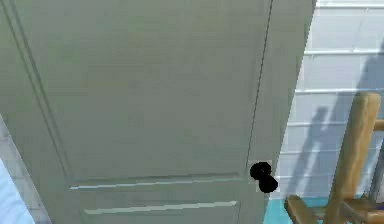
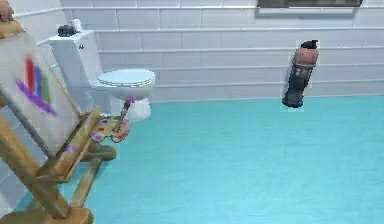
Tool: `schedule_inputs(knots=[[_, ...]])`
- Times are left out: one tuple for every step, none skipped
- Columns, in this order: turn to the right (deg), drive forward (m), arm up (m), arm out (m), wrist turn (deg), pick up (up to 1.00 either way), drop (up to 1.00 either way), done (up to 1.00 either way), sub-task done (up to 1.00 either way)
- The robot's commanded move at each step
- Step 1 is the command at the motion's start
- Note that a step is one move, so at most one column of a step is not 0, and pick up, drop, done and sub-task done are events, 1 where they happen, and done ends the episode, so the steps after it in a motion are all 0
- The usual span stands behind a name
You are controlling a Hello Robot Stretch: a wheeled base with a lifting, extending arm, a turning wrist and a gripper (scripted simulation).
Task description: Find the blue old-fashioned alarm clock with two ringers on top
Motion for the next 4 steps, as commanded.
schedule_inputs(knots=[[-45.0, 0.00, 0.00, 0.00, 0.0, 0.00, 0.00, 0.00, 0.00], [-24.0, 0.00, 0.00, 0.00, 0.0, 0.00, 0.00, 0.00, 0.00], [0.0, 0.75, 0.00, 0.00, 0.0, 0.00, 0.00, 0.00, 0.00], [-27.0, 0.00, 0.00, 0.00, 0.0, 0.00, 0.00, 0.00, 0.00]])
